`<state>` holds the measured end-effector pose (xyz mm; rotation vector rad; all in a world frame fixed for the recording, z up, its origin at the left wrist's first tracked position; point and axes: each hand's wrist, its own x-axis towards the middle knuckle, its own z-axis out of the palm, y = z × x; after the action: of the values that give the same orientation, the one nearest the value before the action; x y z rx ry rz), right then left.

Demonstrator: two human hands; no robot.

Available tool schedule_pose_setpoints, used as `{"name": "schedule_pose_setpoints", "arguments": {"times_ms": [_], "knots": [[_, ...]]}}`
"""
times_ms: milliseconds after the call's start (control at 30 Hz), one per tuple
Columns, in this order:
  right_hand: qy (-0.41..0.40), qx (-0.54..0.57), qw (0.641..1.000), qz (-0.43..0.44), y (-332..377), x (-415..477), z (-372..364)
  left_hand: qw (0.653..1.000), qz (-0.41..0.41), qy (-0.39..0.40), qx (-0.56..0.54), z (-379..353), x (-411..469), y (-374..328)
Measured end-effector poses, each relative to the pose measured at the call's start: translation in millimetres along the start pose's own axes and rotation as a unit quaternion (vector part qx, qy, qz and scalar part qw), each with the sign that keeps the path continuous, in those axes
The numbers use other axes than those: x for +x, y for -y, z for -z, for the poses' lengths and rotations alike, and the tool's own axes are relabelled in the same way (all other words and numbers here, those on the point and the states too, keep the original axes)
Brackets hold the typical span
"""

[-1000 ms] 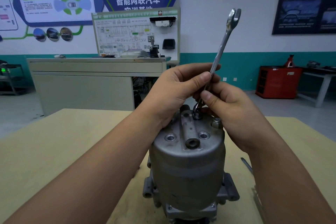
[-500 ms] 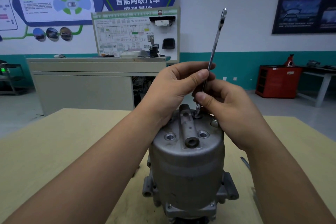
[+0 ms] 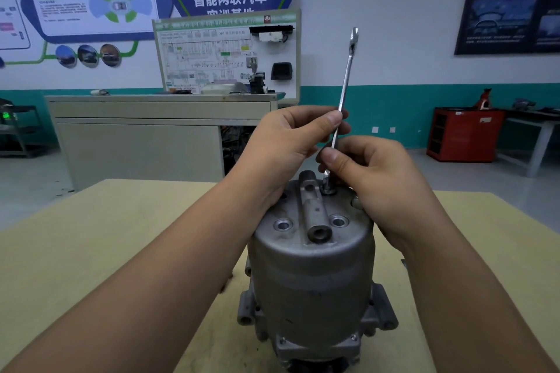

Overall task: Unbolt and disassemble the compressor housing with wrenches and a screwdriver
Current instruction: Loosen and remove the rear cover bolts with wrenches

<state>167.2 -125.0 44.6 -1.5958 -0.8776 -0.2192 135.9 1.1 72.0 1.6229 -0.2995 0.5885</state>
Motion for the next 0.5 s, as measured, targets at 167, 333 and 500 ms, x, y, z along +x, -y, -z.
{"name": "schedule_pose_setpoints", "arguments": {"times_ms": [167,333,500], "knots": [[0.002,0.005,1.000,-0.016,0.8,0.2,-0.4,1.000,0.014,-0.013,0.006,-2.1,-1.4,-1.6],[0.013,0.011,1.000,-0.022,1.4,-0.3,1.4,1.000,0.019,-0.019,0.004,-3.2,-3.6,-3.6],[0.015,0.015,1.000,-0.002,2.8,-2.3,1.1,1.000,0.004,-0.018,0.007,-3.5,-4.1,-3.0]]}}
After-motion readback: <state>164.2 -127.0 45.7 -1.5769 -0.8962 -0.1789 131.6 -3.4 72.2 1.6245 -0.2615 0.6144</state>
